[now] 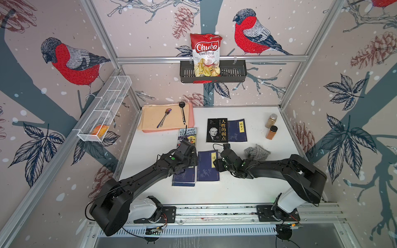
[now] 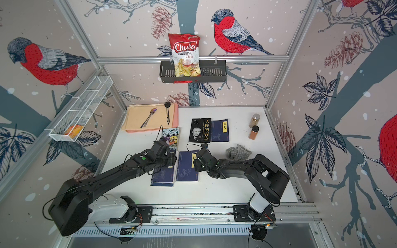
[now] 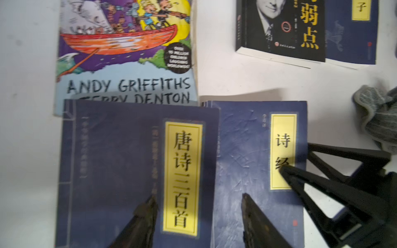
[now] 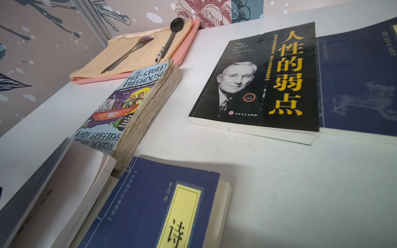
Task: Wipe the cover of the book
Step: Place the book on the book, then pick up the book from the center of the board.
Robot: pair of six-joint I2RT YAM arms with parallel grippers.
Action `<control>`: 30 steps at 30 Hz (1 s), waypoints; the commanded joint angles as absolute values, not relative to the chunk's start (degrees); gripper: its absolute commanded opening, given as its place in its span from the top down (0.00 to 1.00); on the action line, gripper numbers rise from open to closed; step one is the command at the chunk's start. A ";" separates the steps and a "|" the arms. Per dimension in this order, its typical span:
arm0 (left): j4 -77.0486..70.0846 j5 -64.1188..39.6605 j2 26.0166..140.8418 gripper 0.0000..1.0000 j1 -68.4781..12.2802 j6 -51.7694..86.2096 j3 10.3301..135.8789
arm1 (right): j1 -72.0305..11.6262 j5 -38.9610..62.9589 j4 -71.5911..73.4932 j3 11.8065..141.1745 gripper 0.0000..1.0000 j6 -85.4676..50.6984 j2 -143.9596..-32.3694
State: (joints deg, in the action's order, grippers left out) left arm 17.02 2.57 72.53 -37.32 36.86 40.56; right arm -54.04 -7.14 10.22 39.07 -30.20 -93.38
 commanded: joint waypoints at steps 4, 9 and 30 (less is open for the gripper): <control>8.11 -3.08 75.37 0.39 -37.61 34.64 38.95 | -55.20 -11.91 5.37 43.63 0.43 -32.42 -99.50; 5.07 -6.34 79.47 0.39 -38.73 33.93 38.68 | -55.06 -15.87 2.37 43.20 0.49 -33.23 -100.16; 13.26 4.19 89.86 0.40 -42.71 36.77 43.24 | -54.93 -16.36 4.45 37.75 0.48 -34.10 -97.31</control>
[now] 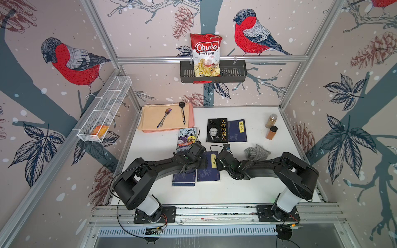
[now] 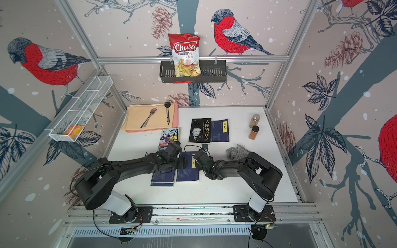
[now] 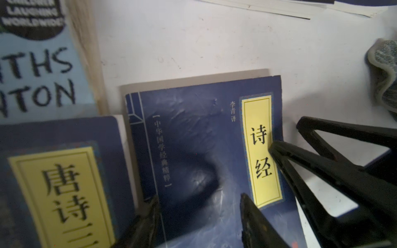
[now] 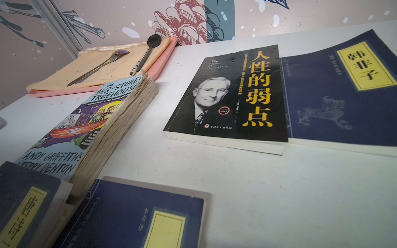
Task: Wipe the cover of the book
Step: Pick up the book from the center of the board.
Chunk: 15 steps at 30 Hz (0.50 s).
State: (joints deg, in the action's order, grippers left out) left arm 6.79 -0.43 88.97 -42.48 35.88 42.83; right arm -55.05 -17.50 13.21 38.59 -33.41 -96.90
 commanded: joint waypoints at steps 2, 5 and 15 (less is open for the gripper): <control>13.19 4.04 90.34 0.40 -43.02 37.03 43.28 | -54.96 -16.09 5.00 37.44 0.48 -34.10 -97.22; 14.13 5.25 90.95 0.40 -43.97 37.65 44.28 | -55.04 -15.91 5.12 37.35 0.48 -34.02 -96.97; 21.61 13.68 93.70 0.38 -47.49 40.72 50.38 | -56.12 -15.95 6.58 35.97 0.48 -34.05 -94.76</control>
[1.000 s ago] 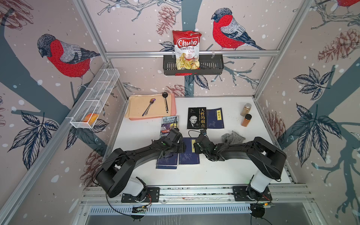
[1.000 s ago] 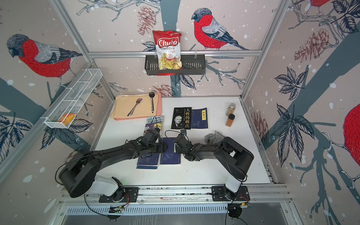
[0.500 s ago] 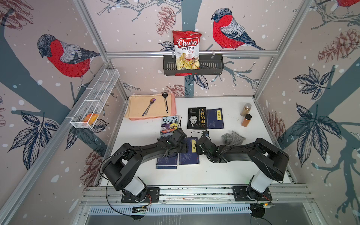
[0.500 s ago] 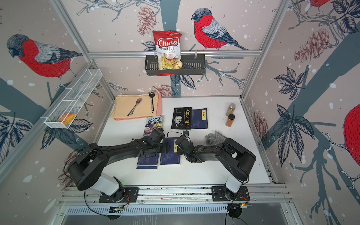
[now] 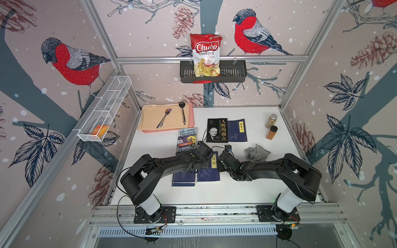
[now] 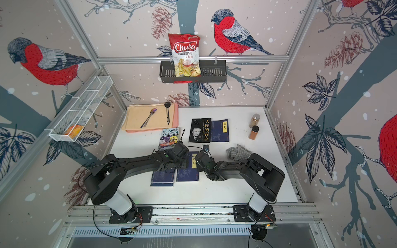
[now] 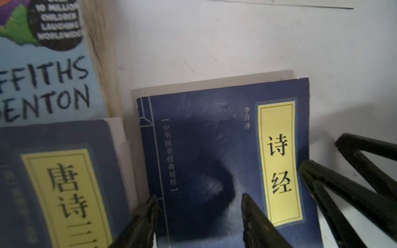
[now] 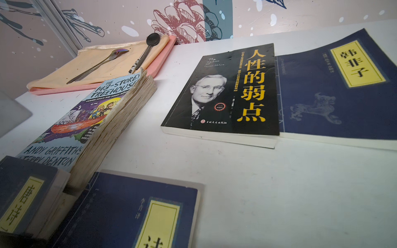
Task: Wipe the cover of the book
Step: Pick up the book from the center of the board.
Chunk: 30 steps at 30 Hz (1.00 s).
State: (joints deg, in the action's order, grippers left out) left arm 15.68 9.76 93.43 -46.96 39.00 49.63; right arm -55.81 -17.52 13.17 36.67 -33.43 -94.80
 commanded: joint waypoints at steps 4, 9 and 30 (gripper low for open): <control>22.57 15.10 93.18 0.38 -48.13 41.99 51.19 | -56.51 -15.82 7.15 35.86 0.48 -33.50 -94.39; 22.34 13.76 92.56 0.38 -48.23 42.04 51.33 | -57.23 -14.92 8.39 35.85 0.48 -33.22 -94.50; 13.34 3.08 94.86 0.38 -48.25 40.44 48.91 | -58.10 -13.49 10.02 34.28 0.48 -33.25 -92.91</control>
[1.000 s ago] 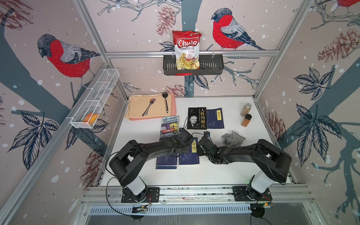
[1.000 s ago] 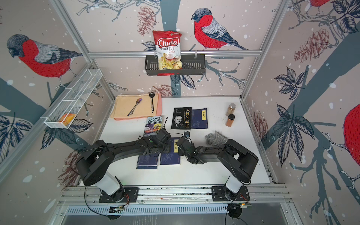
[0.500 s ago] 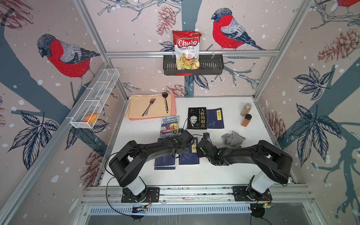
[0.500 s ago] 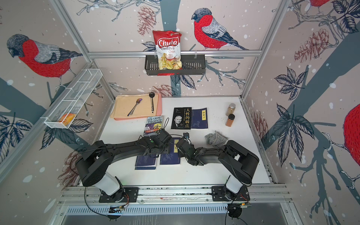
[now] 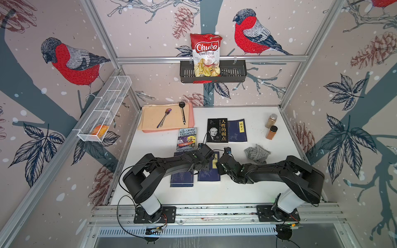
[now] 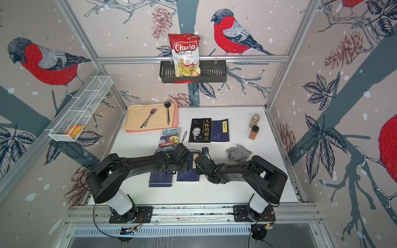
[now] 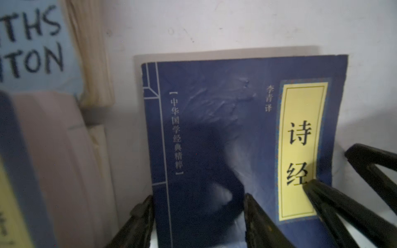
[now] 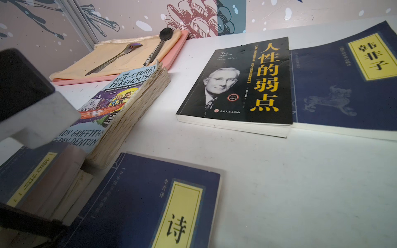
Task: Wipe the cover of the book
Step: Pick up the book from the center of the board.
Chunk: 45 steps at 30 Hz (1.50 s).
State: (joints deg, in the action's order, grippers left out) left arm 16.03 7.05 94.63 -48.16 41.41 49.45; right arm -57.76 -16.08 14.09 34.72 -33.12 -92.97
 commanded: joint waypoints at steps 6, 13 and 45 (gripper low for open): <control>5.12 -4.29 92.60 0.41 -48.15 40.36 46.60 | -57.57 -13.62 9.59 33.14 0.48 -33.57 -91.54; -10.37 -15.76 87.56 0.42 -45.02 42.41 40.72 | -57.30 -13.83 10.80 29.64 0.52 -35.06 -89.56; 18.82 -11.53 61.01 1.00 -33.40 37.49 42.22 | -56.80 -16.75 13.16 26.22 0.37 -34.86 -82.91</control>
